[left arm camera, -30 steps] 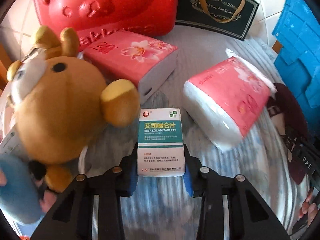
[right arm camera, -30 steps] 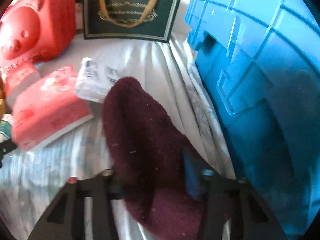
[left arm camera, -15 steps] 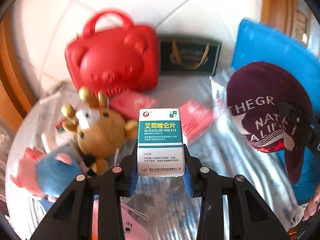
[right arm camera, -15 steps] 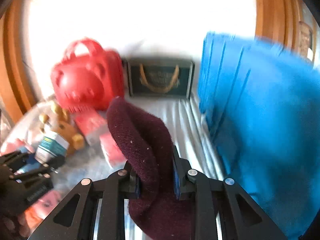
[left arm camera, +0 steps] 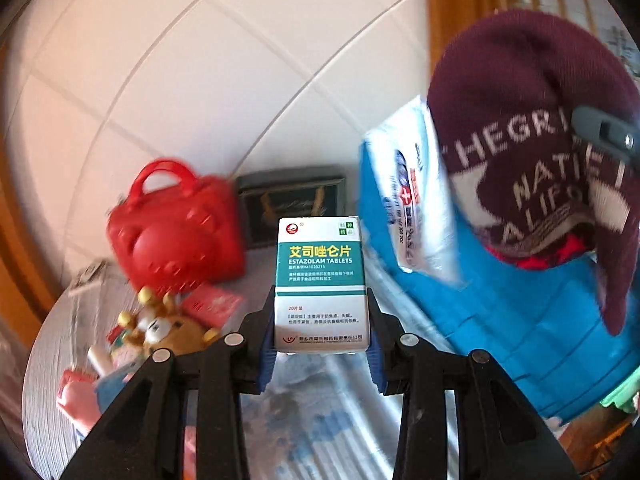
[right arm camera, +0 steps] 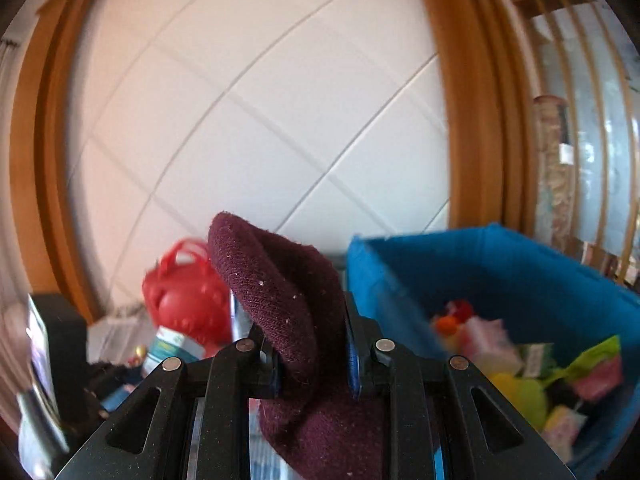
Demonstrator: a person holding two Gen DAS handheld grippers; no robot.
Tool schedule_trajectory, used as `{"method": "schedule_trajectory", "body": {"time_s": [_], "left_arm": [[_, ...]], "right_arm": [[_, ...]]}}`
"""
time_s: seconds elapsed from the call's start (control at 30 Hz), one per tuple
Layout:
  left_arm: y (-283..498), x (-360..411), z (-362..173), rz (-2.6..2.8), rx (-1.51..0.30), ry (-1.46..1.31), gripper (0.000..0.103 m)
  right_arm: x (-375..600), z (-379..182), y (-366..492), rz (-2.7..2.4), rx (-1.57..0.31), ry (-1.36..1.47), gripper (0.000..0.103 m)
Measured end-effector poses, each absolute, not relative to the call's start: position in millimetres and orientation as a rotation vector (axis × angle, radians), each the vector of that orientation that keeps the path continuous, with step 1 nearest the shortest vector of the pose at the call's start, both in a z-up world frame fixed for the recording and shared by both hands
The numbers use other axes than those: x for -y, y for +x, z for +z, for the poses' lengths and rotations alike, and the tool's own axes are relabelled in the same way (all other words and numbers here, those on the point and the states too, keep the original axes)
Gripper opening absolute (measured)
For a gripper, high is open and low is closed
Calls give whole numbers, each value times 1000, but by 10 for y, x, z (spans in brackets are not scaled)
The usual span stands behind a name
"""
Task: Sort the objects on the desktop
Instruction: 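Carry the tablet box and maroon hat into the blue crate and release them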
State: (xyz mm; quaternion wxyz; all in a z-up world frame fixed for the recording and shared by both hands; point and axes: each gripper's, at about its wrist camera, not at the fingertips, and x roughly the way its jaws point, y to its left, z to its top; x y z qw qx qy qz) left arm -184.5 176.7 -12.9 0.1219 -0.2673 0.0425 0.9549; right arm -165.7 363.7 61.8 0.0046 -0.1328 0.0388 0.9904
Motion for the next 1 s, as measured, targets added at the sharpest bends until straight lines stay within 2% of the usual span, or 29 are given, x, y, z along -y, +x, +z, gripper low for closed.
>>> {"method": "schedule_trajectory", "body": {"time_s": [0.3,0.47,0.7,1.0], "left_arm": [[-1840,-2880,370,2629,-192,-677,36],[-1979,-3664,505,2534,-236,-708,36],[-2078,-4561,506,2469,-337,-777,36],[-2308,-5184,376,2416,-430,-908,36]], "right_arm": [[-4525,1295,-1271,2980,-175,-230,23],[-5150,1487,-1341,2892,-148,-244,23],[-6015,1416,-1558,2806,-166,-366,23],[-6839,1035,-1988,2706,-235,-580,23]]}}
